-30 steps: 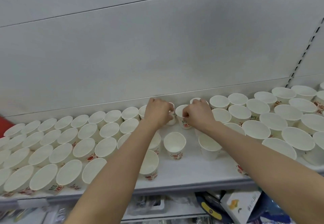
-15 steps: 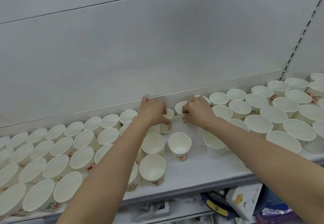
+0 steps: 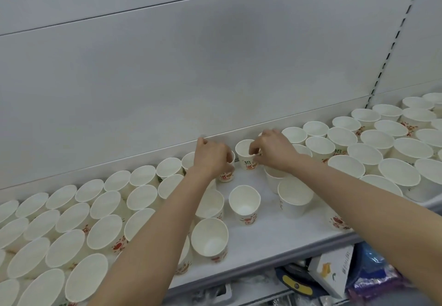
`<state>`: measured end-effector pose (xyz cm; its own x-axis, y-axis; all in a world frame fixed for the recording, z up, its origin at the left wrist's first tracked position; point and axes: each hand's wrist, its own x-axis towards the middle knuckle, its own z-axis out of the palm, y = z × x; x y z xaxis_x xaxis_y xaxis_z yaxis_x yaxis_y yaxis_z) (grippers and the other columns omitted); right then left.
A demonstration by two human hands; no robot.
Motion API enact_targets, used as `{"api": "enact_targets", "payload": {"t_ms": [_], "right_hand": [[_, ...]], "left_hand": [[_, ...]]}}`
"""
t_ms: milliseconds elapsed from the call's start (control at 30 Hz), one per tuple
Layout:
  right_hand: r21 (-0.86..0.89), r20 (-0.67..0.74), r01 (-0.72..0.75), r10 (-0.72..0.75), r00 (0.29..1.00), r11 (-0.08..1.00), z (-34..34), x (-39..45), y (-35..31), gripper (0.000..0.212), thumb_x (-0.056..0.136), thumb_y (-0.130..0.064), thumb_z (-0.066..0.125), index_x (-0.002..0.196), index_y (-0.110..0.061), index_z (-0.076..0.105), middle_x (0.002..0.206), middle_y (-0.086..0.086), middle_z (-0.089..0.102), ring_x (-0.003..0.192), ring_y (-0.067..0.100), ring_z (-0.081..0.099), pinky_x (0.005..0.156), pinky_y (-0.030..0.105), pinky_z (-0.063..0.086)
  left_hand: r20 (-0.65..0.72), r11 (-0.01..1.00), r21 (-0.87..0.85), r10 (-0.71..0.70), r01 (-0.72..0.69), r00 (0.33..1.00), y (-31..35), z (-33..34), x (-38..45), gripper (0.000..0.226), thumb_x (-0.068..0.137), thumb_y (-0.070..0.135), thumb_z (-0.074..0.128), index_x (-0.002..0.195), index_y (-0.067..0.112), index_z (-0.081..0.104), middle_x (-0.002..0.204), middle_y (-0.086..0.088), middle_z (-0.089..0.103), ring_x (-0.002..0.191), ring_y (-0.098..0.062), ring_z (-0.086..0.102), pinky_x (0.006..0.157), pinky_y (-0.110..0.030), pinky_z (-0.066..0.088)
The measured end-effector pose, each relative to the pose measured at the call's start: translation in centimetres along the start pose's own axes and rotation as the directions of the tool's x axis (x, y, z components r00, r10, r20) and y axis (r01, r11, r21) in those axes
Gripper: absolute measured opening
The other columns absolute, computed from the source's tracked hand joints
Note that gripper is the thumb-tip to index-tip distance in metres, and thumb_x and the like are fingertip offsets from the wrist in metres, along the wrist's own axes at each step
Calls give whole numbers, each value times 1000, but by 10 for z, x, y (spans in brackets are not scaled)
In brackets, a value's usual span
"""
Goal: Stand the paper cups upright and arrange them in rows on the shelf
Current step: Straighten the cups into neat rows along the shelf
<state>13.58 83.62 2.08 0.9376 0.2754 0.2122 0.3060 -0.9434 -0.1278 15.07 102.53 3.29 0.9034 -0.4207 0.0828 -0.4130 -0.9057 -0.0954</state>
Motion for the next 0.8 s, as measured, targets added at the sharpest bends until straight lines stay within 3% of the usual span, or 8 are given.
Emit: {"api": "enact_targets", "payload": {"t_ms": [200,333,400,500,633,733,800], "right_hand": [[-51,-30,-6,4,1000,999,5,3,-10,15,81,-23,61,90,-26,72,88,0,69,94,22,54,82,31,32],[120,-136,-41,57,989,992,-11,-5,0,17,81,-29,68,97,-24,72,94,-7,70,96,19,55,85,30,30],[174,-182,-67,99,978,982,-24,-17,10,11,79,-22,68,89,-22,73,87,-7,71,89,20,58,84,31,34],[294,-31,-134,149,988,946,-36,-42,24,5,74,-22,71,75,-25,75,75,-10,70,77,12,64,76,32,49],[342,134,-161,122,983,926,-38,-64,19,15,69,-43,75,67,-28,72,66,-16,68,67,0,62,64,25,50],[184,150,-97,70,986,978,-34,-67,11,27,67,-52,73,62,-26,68,61,-14,65,64,4,59,67,26,44],[90,151,-58,44,988,994,-30,-68,4,35,70,-47,71,52,-21,55,53,-10,56,58,8,50,68,27,33]], "left_hand": [[-93,999,-26,-38,35,995,5,9,-1,11,79,34,62,74,24,66,76,3,69,82,-19,61,87,-30,26],[-172,984,-178,-45,13,984,5,-8,-16,24,78,48,68,94,30,69,94,11,70,95,-11,61,92,-32,30],[-208,960,-278,-19,-40,978,7,-22,-34,17,77,44,71,87,30,70,87,13,70,88,-8,62,90,-32,36],[-99,892,-436,83,-119,992,22,-36,-68,22,69,49,74,71,27,70,69,15,68,72,-2,61,81,-29,45],[41,963,-212,177,-164,983,53,-25,-86,37,66,63,67,76,28,67,75,12,67,79,-8,59,86,-31,33],[26,983,-81,165,-163,986,57,-19,-83,16,75,43,66,80,28,66,82,7,70,85,-14,60,87,-33,31],[-15,990,2,139,-139,990,54,-18,-80,8,77,34,64,82,28,67,86,5,71,87,-17,60,89,-33,30]]}}
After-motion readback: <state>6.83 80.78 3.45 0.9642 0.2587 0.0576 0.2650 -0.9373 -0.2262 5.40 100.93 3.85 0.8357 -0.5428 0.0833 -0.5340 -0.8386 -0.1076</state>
